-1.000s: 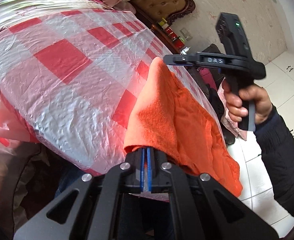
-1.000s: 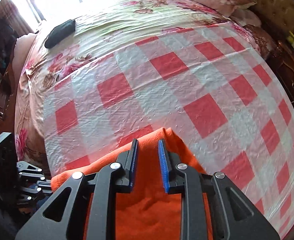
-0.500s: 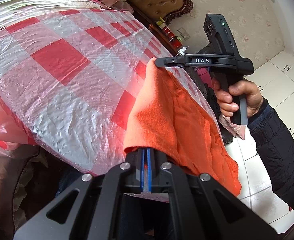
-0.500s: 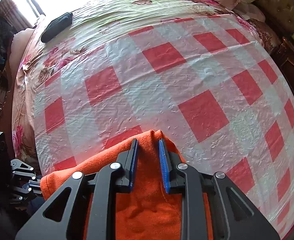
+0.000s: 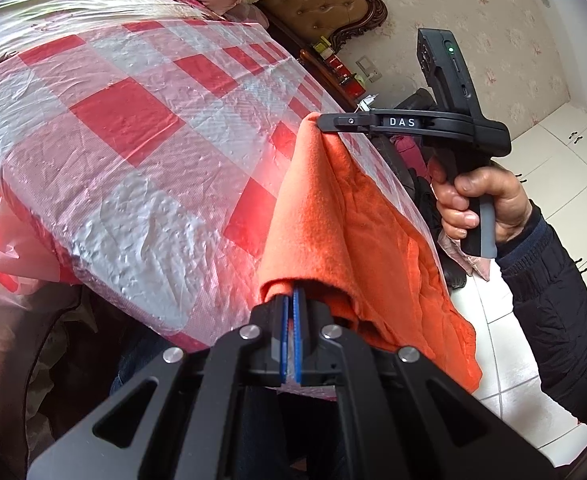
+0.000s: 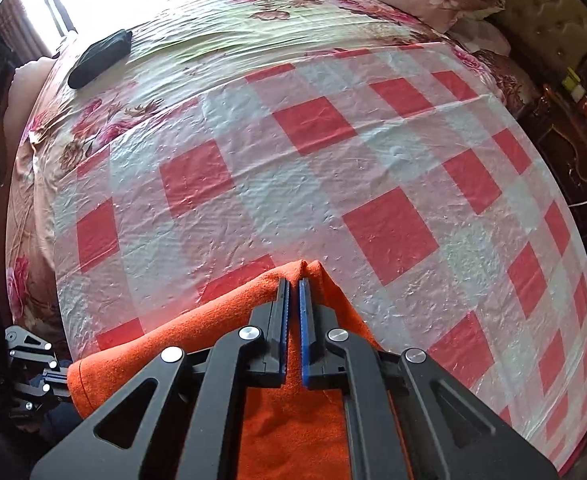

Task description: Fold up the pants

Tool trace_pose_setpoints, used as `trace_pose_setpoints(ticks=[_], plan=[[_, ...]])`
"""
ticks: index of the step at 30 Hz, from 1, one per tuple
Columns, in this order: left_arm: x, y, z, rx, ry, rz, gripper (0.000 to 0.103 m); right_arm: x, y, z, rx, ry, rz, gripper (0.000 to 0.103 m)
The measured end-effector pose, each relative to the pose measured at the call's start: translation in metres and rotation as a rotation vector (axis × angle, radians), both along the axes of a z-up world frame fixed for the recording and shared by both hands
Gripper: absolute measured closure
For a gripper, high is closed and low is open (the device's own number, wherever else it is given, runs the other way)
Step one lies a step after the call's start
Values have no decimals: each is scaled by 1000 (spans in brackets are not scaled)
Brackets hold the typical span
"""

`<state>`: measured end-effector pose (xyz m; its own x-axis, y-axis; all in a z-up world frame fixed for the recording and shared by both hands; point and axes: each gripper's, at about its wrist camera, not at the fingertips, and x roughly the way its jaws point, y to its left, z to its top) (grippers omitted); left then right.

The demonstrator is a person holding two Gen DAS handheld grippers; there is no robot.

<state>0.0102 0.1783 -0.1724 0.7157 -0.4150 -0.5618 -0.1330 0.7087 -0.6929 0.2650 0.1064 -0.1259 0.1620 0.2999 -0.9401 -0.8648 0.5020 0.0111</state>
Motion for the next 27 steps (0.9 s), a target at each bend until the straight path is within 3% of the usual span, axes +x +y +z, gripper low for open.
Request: trace_pose_setpoints(ticks=[7,14,17,20,21,23,27], plan=[[-1,2,-3,-7,3,4,102,-3,-3,11,47,-10,-40,100],[-2,2,-3,-7,2,2,102,9,-14,10,116,36,-141,101],[-2,2,-4,-18,2,0,102,-3,-6,-6,39,20,-82,101],[-3,4,-4,-35,3,4,102,-4,-6,-2,23,8,-90,99],[-3,5,-4,-39,3,4,102,-2,-6,-3,11,10,-93,97],[-3,5,-3,-32,1,5,101,-2,-8,-6,-28,-46,-93,73],[-4,5,-4,-33,-1,5,101,8,-19,-10,-41,-78,-160,70]])
